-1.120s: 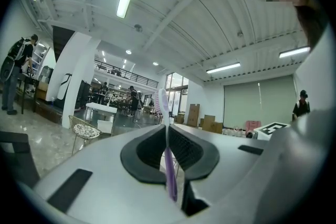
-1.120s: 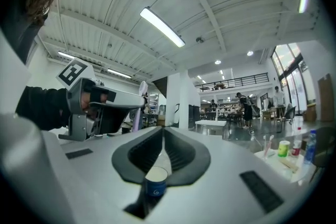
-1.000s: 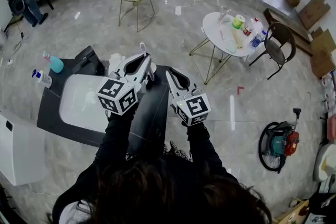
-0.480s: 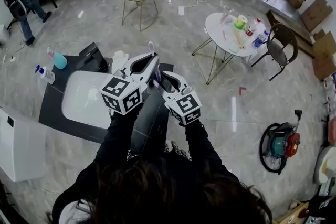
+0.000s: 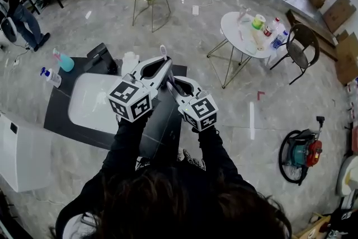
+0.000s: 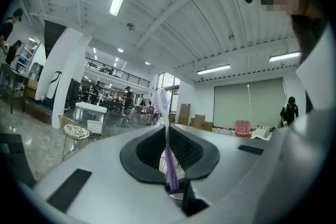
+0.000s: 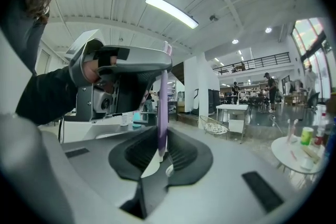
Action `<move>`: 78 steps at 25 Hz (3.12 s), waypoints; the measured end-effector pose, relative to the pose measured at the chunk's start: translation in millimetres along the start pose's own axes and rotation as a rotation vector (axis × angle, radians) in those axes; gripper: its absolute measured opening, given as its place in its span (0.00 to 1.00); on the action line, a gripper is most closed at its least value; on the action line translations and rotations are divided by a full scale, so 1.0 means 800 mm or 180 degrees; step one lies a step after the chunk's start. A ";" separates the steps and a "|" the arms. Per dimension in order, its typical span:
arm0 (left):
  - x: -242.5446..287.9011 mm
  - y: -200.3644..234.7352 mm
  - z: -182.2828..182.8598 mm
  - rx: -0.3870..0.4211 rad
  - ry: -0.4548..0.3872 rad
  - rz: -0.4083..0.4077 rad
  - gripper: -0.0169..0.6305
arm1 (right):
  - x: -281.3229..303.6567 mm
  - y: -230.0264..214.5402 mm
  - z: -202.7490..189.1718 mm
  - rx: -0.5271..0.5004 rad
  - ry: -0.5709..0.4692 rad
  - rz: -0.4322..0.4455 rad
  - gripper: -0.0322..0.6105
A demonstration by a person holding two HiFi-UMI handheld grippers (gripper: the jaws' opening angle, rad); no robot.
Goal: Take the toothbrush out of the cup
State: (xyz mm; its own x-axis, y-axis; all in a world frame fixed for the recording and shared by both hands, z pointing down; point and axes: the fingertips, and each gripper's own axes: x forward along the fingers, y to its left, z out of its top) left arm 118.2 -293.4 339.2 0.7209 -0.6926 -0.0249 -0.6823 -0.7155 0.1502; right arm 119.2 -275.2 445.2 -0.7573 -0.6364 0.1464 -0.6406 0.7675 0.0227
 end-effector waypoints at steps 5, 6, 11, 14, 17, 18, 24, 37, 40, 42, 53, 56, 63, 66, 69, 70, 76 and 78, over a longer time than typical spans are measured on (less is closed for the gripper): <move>-0.003 -0.007 0.002 0.0394 -0.0074 0.0076 0.07 | -0.003 -0.001 0.002 0.0051 -0.0040 -0.0074 0.13; -0.002 -0.010 0.003 0.0472 -0.0096 0.0065 0.07 | -0.004 -0.002 0.003 0.0054 -0.0055 -0.0095 0.13; -0.004 -0.015 0.010 0.0667 -0.0184 0.0073 0.11 | -0.007 -0.007 0.013 0.0068 -0.0161 -0.0213 0.13; -0.009 -0.011 0.008 0.0671 -0.0188 0.0106 0.23 | -0.011 -0.014 0.019 0.0085 -0.0229 -0.0310 0.13; -0.016 -0.002 0.001 0.0698 -0.0145 0.0185 0.23 | -0.015 -0.020 0.024 0.0067 -0.0255 -0.0392 0.13; -0.019 0.002 -0.002 0.0712 -0.0127 0.0213 0.23 | -0.017 -0.021 0.027 0.0070 -0.0272 -0.0417 0.13; -0.037 0.020 -0.016 0.0802 -0.0058 0.0379 0.21 | -0.027 -0.033 0.045 0.0029 -0.0376 -0.0565 0.13; -0.055 0.060 -0.037 0.0849 0.0034 0.0943 0.04 | -0.040 -0.047 0.077 -0.0169 -0.0525 -0.0746 0.13; -0.057 0.066 -0.044 0.0810 0.0039 0.0992 0.04 | -0.043 -0.050 0.082 -0.0224 -0.0569 -0.0778 0.13; -0.059 0.070 -0.048 0.0746 0.0021 0.1013 0.04 | -0.046 -0.052 0.084 -0.0241 -0.0588 -0.0806 0.13; -0.052 0.069 -0.055 0.0741 0.0062 0.1029 0.04 | -0.060 -0.067 0.081 -0.0174 -0.0648 -0.0959 0.13; -0.053 0.071 -0.056 0.0733 0.0081 0.1044 0.04 | -0.063 -0.069 0.082 -0.0180 -0.0657 -0.0974 0.13; -0.051 0.070 -0.058 0.0739 0.0093 0.1043 0.04 | -0.065 -0.072 0.079 -0.0229 -0.0650 -0.1013 0.13; -0.052 0.070 -0.059 0.0733 0.0101 0.1052 0.04 | -0.067 -0.073 0.080 -0.0232 -0.0674 -0.1019 0.13; -0.053 0.071 -0.060 0.0725 0.0105 0.1063 0.04 | -0.066 -0.072 0.079 -0.0240 -0.0670 -0.1012 0.13; -0.053 0.071 -0.060 0.0727 0.0103 0.1062 0.04 | -0.066 -0.071 0.078 -0.0241 -0.0664 -0.1009 0.12; -0.053 0.068 -0.058 0.0729 0.0099 0.1047 0.04 | -0.066 -0.068 0.077 -0.0244 -0.0651 -0.0989 0.12; -0.052 0.067 -0.056 0.0728 0.0095 0.1036 0.04 | -0.066 -0.069 0.077 -0.0248 -0.0645 -0.0988 0.12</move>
State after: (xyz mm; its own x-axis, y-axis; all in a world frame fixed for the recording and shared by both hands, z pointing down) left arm 57.4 -298.9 392.7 0.4633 -0.8860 0.0168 -0.8828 -0.4631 -0.0784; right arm 186.5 -288.5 375.7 -0.5434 -0.8358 -0.0778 -0.8378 0.5344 0.1116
